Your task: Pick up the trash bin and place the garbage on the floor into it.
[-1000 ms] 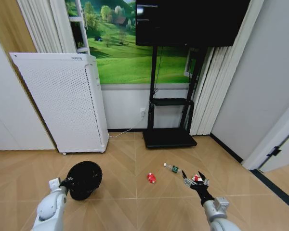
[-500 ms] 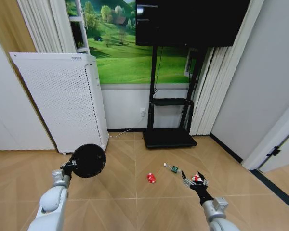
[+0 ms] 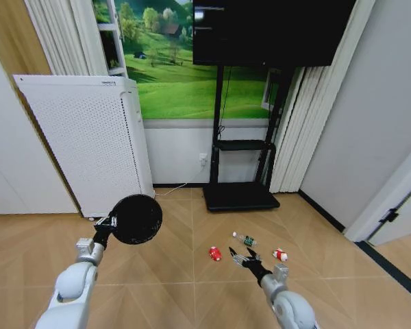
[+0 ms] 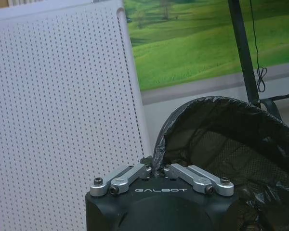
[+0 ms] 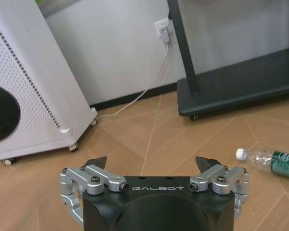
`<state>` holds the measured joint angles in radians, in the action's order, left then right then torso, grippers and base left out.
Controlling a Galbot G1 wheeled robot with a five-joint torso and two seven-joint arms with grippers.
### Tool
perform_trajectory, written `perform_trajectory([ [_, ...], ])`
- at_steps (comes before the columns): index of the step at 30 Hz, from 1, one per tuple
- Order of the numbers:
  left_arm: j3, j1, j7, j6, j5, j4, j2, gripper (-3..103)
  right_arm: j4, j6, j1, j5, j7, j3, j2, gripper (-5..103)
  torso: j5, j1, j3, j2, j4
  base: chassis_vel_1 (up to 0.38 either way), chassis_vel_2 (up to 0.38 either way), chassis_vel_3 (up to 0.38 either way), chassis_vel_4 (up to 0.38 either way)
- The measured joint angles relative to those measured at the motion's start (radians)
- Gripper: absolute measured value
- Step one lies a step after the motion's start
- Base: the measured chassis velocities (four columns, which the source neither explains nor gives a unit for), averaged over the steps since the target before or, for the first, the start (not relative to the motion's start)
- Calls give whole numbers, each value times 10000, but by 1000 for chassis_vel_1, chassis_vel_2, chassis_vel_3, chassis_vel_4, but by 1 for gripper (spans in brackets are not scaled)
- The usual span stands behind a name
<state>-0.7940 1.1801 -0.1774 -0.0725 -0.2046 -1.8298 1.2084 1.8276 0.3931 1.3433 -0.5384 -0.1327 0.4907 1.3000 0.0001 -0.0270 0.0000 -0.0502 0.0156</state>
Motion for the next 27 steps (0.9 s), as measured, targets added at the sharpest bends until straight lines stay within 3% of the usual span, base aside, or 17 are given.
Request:
perform_trajectory([
  [8, -195, 309, 182, -255, -485, -661, -717, 3, -2054, 68, -1751, -70, 459, -1258, 64, 100, 0, 0, 0, 0, -1, 0, 0, 0, 0],
  [16, -240, 407, 181, -358, -578, -704, -877, 3, -2998, 75, -2620, 80, 777, -2191, 224, 100, -3, -1, 0, 0, 0, 0, 0, 0, 0],
  [24, -312, 628, 224, -491, -708, -889, -837, 3, -3429, 100, -2861, 1017, 648, -2459, 395, 100, -2, 0, 0, 0, 1, 0, 0, 0, 0],
  [27, -369, 727, 251, -570, -759, -981, -834, 3, -3731, 47, -2969, 1852, 617, -2573, 447, 100, -2, 0, 0, 0, 2, 0, 0, 0, 0],
])
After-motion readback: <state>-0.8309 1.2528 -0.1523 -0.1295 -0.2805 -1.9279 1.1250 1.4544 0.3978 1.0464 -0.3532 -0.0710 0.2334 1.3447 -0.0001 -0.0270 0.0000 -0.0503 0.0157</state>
